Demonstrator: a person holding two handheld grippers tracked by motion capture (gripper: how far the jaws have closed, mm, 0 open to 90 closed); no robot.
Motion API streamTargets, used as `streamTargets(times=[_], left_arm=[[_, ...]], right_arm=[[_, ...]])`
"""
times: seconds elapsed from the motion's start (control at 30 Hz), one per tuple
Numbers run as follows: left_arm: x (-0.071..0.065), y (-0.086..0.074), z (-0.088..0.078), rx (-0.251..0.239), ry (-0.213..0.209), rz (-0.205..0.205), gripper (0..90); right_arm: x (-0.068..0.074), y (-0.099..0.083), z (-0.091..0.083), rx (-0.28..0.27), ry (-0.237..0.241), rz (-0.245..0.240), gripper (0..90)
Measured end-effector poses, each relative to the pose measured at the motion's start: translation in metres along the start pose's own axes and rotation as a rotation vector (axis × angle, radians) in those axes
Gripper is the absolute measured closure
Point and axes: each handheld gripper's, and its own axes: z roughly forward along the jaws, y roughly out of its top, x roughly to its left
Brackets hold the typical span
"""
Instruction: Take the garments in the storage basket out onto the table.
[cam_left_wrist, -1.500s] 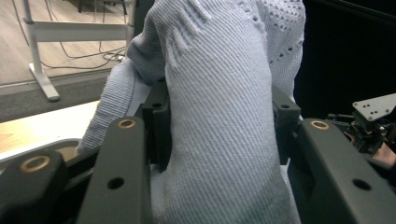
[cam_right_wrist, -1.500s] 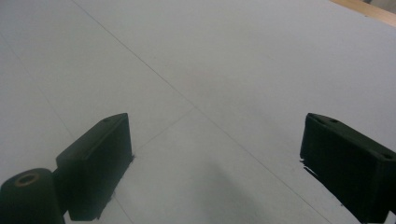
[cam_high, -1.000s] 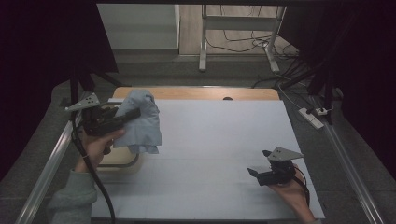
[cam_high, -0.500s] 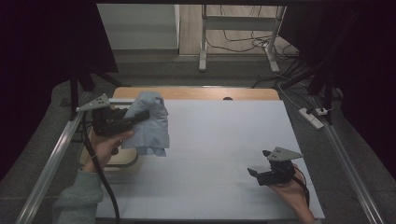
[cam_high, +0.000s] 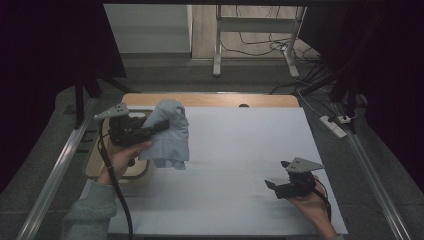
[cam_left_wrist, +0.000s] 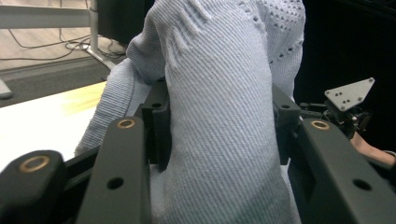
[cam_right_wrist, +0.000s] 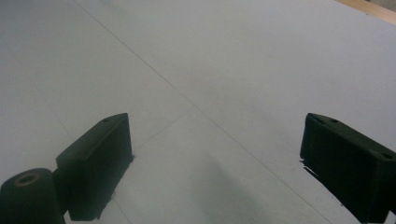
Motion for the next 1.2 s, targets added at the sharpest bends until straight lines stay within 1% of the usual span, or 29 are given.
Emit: streamTargets(times=[0.07,0.2,0.37,0.57,0.93,1.2], left_arm=[[-0.001,-0.001,0.003,0.0,-0.011,-0.001,54.7],[-0.003,-0.002,0.01,0.012,-0.018,0.001,54.6],[-0.005,-0.003,0.021,0.032,-0.026,0.0,54.6],[-0.01,-0.005,0.034,0.056,-0.041,0.008,54.4],[-0.015,-0.006,0.054,0.078,-0.052,0.012,54.3],[-0.016,-0.008,0.076,0.1,-0.063,0.013,54.2]], right_arm=[[0.0,0.0,0.0,0.001,0.0,0.001,8.5],[0.0,0.0,0.0,0.003,-0.002,-0.002,8.5],[0.0,0.0,0.0,0.004,0.001,-0.002,8.5],[0.0,0.0,0.0,0.006,-0.002,-0.001,8.6],[0.0,0.0,0.0,0.003,-0.001,-0.001,8.6],[0.001,0.0,0.001,0.005,0.003,0.0,8.6]])
